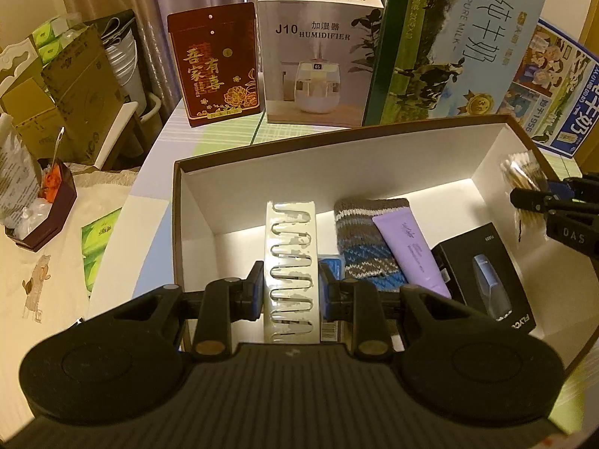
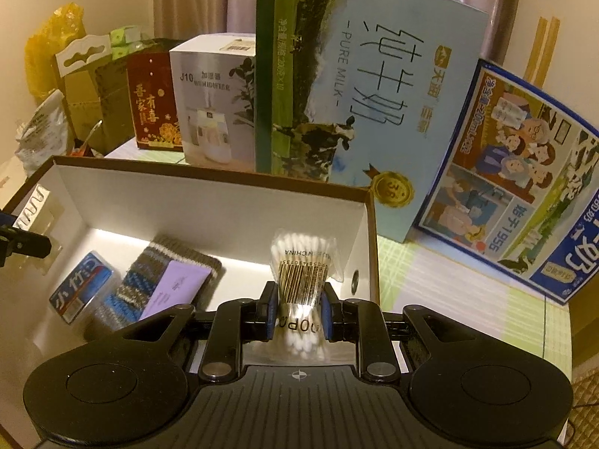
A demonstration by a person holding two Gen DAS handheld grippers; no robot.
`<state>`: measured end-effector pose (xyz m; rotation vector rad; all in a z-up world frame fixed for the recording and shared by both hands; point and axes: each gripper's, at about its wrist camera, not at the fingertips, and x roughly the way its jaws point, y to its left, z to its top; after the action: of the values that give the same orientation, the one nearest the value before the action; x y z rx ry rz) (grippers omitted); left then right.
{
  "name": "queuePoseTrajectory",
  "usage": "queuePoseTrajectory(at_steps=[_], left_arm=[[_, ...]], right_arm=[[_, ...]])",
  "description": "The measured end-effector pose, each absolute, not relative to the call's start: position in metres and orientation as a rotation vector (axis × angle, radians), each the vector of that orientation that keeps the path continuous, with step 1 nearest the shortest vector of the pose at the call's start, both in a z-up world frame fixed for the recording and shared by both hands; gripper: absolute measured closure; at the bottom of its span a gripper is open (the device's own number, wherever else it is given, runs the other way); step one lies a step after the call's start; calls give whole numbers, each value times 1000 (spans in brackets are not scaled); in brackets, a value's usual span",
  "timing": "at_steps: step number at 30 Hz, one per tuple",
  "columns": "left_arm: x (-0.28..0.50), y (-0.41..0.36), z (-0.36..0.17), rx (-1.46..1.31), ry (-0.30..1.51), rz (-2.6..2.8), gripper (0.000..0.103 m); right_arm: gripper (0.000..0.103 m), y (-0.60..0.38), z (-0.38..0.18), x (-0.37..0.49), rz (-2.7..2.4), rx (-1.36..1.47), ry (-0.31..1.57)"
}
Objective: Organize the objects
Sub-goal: 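Lower into the box and open the left tool while the right tool releases the swab pack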
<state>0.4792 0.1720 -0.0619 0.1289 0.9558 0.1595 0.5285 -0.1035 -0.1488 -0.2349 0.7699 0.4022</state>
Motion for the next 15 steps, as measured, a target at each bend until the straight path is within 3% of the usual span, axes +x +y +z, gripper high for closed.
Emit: queuePoseTrajectory(at_steps=[2, 5, 6, 15], left_arm=[[482, 172, -64, 134, 958, 161, 80], [485, 172, -65, 140, 959, 160, 80], [486, 172, -66, 142, 960, 161, 80], [495, 172, -76, 167, 981, 167, 80]], right_arm=[[79, -103, -149, 529, 405, -234, 770], [53, -105, -148, 526, 399, -221, 741], [50, -106, -147, 525, 398, -218, 729], [49, -111, -145, 521, 410, -190, 738]])
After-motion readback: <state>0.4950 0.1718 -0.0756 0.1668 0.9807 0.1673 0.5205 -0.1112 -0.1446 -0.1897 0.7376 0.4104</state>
